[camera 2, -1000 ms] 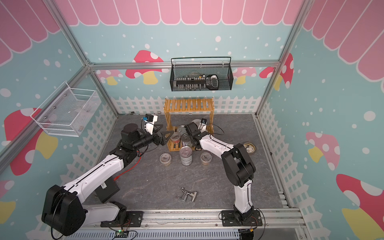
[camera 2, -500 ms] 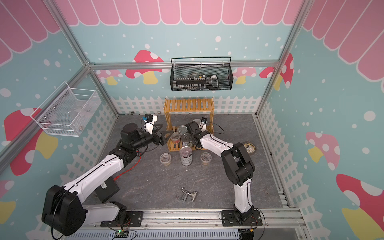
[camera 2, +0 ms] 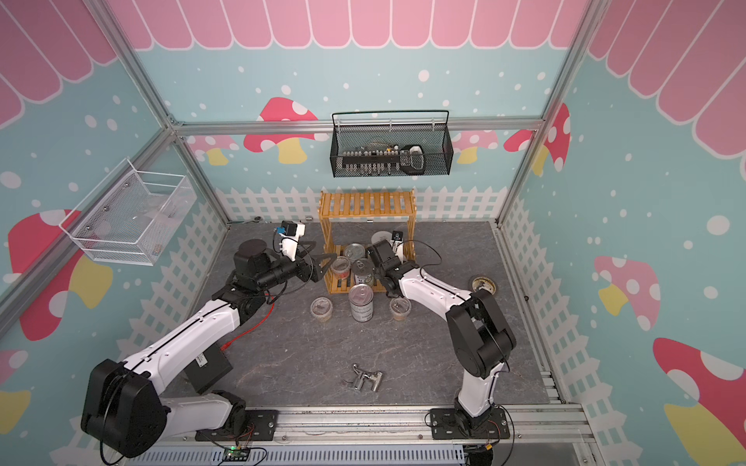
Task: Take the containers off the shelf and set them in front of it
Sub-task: 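Pick up a container from the shelf, then place the container at the center of the board.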
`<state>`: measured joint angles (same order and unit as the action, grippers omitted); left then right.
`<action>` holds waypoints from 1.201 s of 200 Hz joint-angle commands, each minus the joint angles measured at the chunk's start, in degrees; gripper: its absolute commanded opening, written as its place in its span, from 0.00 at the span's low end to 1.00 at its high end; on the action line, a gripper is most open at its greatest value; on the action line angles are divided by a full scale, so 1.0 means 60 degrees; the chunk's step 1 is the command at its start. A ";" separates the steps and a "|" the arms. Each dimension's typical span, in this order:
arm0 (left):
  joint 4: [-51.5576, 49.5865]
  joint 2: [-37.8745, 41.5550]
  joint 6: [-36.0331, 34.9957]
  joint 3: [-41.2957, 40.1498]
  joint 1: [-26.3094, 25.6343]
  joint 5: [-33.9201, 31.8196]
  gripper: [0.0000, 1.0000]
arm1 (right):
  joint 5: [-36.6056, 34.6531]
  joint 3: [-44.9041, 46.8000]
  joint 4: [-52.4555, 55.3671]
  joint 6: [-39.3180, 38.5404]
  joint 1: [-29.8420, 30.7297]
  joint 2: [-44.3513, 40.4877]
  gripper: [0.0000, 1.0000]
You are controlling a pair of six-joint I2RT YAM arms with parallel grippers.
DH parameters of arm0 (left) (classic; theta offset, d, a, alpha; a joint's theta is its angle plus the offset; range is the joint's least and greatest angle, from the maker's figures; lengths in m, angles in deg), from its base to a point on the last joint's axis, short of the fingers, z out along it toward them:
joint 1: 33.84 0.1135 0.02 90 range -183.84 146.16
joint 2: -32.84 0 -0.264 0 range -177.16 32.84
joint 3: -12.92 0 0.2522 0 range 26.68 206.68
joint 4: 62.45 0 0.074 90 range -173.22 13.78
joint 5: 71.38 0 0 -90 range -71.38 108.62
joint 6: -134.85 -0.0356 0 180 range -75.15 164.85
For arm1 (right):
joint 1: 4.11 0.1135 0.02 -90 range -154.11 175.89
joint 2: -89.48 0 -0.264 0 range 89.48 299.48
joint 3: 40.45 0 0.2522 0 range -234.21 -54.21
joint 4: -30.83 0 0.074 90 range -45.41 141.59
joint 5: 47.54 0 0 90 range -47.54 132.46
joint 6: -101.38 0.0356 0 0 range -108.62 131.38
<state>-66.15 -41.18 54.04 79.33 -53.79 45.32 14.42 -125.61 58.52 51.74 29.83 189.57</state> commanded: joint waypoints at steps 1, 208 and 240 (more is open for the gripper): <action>-0.0008 -0.0001 -0.0100 -0.0029 0.0071 0.0219 0.99 | 0.0256 0.0449 -0.0858 -0.0819 0.0175 -0.0900 0.74; 0.0014 -0.0125 0.0047 0.0011 0.0072 0.0490 0.99 | 0.0783 0.4162 0.1171 -0.1719 -0.1062 -0.6683 0.73; 0.0004 -0.0100 0.0056 -0.0030 0.0072 0.0501 0.99 | 0.1894 0.5162 -0.0005 -0.1571 -0.1884 -0.6376 0.73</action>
<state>-66.13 -41.64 54.09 79.33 -53.76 47.20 20.54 -97.13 65.28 40.64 20.36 150.51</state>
